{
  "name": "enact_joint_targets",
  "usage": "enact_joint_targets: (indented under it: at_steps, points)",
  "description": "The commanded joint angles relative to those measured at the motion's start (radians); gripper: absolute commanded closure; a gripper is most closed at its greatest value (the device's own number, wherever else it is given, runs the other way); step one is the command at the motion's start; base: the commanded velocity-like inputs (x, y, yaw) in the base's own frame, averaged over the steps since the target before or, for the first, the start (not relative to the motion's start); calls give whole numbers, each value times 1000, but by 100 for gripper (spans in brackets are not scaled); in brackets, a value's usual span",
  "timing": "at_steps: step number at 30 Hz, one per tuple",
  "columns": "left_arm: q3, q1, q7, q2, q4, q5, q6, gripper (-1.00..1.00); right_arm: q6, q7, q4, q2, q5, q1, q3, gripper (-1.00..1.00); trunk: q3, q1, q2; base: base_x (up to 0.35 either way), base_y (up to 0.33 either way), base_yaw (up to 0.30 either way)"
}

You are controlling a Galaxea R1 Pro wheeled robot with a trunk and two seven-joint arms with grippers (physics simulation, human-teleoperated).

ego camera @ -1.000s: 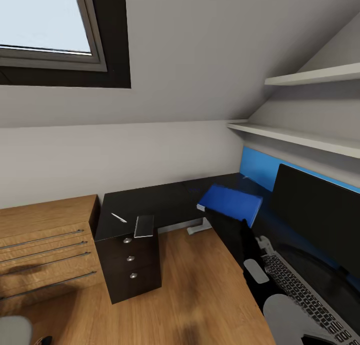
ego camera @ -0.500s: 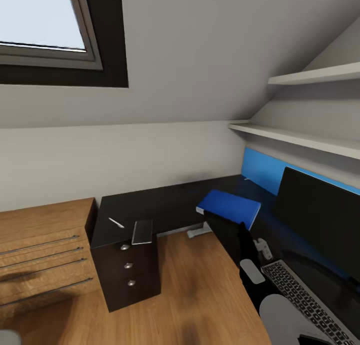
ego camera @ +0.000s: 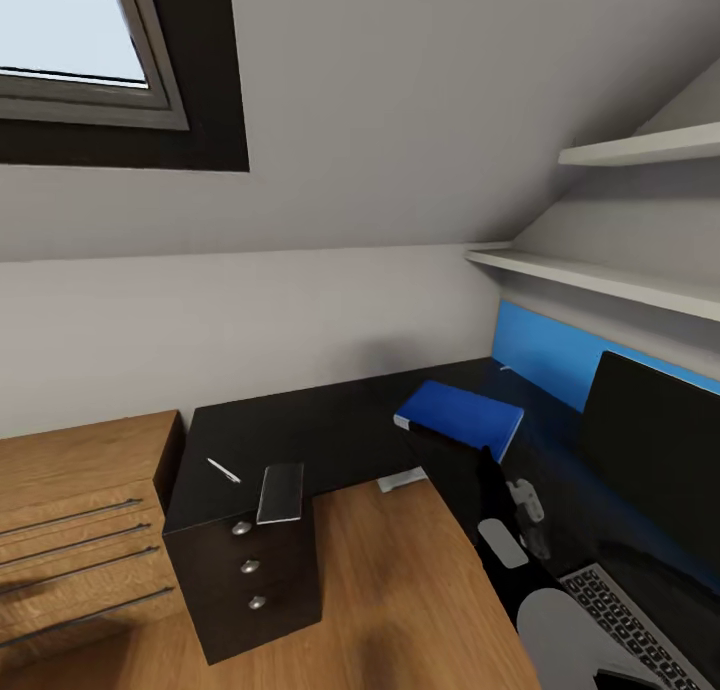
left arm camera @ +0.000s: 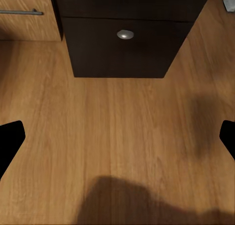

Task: In the bedroom, organize the workspace by keeping the computer under the desk, ensuring the monitor is on the desk, placing the keyboard on the desk next to the monitor, placing the mouse on the desk next to the keyboard, moving the folder from the swivel chair onto the desk next to the mouse, stacking the notebook on top of the folder with the pen on top of the notebook, and positioning the swivel chair next to the desk.

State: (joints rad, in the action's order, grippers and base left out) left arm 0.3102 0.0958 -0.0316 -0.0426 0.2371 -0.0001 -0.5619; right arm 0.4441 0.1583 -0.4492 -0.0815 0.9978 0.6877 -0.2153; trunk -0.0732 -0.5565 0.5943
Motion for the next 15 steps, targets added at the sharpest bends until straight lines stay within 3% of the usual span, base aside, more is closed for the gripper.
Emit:
enact_joint_targets:
  at_steps: [1, 8, 15]
  points:
    - [4, 1, -3, 0, -1, 0, -3, -100, 18, 10, 1, -7, 11, 1, -4, 100, -2, -1, 1, 134, 35, 0]
    - [4, 1, -3, 0, 0, 0, -3, -100, 123, 9, 14, -49, 13, 1, -7, 100, -2, -1, 1, 41, 11, 0]
    - [4, 1, -2, 0, -1, 0, -3, -100, 222, 8, 75, -69, 20, 1, -7, 100, -2, -1, 1, 3, 1, 0]
